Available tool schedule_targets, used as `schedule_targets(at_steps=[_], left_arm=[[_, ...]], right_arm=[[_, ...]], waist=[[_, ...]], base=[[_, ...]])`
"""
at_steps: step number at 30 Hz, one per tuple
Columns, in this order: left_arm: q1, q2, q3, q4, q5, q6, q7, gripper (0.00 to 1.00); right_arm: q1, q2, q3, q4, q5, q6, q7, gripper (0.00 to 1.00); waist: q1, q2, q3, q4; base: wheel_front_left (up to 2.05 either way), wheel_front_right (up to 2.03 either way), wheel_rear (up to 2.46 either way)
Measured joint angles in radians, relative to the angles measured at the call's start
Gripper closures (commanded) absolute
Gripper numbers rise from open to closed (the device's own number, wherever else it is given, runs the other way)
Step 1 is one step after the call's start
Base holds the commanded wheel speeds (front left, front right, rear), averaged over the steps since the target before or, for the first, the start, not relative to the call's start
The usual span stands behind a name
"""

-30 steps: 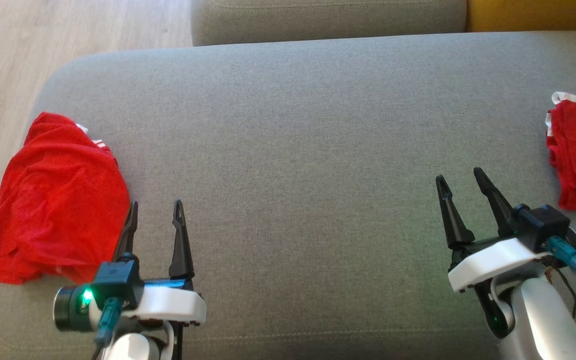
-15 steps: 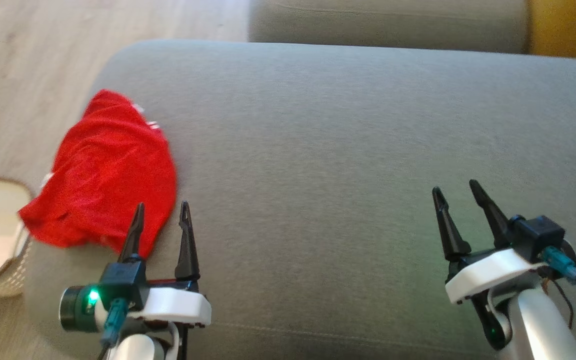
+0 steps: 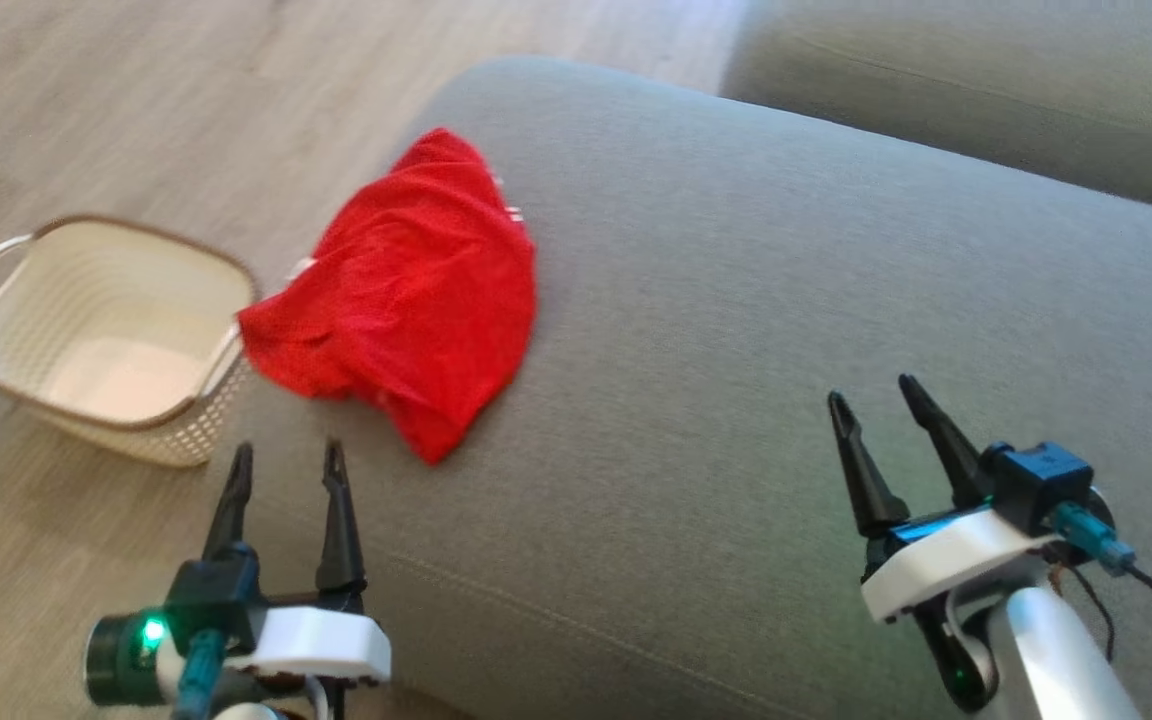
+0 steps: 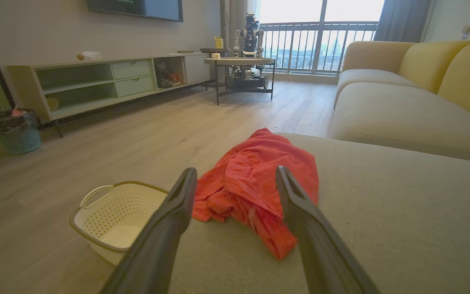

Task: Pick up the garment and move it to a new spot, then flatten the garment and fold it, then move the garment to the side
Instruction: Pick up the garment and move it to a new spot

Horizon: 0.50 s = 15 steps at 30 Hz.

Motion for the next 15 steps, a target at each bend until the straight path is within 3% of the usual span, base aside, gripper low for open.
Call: schedule_targets(at_steps=[5, 15], left_arm=[[0.024, 0.001, 0.024, -0.022, -0.001, 0.001, 0.0, 0.0], [0.034, 0.0, 0.023, -0.035, -0.001, 0.01, 0.0, 0.0]], right_arm=[[-0.003, 0.002, 0.046, 0.006, 0.007, 0.0, 0.0, 0.0], [-0.004, 0.002, 0.056, 0.033, 0.016, 0.0, 0.0, 0.0]], waist=[[-0.0001, 0.0, 0.007, 0.047], [0.0001, 0.0, 0.008, 0.049]], base=[[0.0, 0.0, 0.0], [0.0, 0.0, 0.0]])
